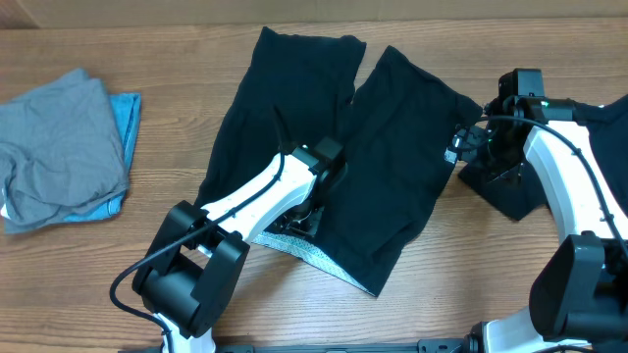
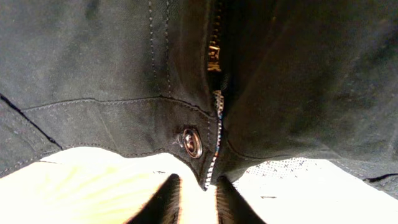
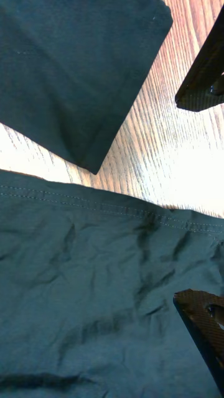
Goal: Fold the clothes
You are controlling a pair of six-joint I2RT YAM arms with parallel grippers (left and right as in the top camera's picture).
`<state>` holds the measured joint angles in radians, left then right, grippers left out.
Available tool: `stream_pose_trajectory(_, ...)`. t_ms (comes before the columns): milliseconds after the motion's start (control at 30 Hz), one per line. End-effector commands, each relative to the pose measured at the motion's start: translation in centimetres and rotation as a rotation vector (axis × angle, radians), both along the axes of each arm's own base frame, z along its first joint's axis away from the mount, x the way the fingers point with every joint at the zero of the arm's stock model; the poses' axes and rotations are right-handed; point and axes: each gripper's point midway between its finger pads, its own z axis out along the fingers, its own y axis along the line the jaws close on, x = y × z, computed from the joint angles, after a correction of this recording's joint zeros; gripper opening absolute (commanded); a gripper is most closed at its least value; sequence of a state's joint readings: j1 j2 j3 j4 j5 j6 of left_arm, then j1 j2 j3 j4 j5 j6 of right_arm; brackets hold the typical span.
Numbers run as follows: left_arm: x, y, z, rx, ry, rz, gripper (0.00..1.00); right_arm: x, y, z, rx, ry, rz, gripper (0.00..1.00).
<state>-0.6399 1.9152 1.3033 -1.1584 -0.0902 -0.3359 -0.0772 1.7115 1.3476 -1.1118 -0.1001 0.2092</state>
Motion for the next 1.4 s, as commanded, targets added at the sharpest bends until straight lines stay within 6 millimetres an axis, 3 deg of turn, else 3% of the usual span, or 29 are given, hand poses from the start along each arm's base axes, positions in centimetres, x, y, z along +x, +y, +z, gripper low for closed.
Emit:
stream_pose_trajectory(0,0.0,0.1,0.1,0.000,-0.010,-0.022,0.15,0.0,0.1,-0.3,0.004,0.007,-0.003,0.96)
stream_pose_trajectory(133,0.1,0.1,0.1,0.001,-0.014,-0.028,0.15,0.0,0.1,-0.3,0.004,0.007,-0.003,0.96)
stream_pose_trajectory(367,0.2,0.1,0.1,-0.002,-0.017,-0.030,0.04,-0.1,0.1,-0.3,0.004,0.008,-0.003,0.96)
stream_pose_trajectory(667,0.0,0.2,0.2,0.003,-0.008,-0.029,0.04,0.0,0.1,-0.3,0.004,0.006,-0.003,0.96)
stream_pose_trajectory(1067,0.4,0.0,3.6,-0.029,-0.060,-0.030,0.04,0.0,0.1,-0.3,0.004,0.007,-0.003,0.96)
stream_pose_trajectory(1367,-0.7,0.3,4.0,-0.029,-0.022,-0.022,0.04,-0.1,0.1,-0.3,0.004,0.009,-0.003,0.96)
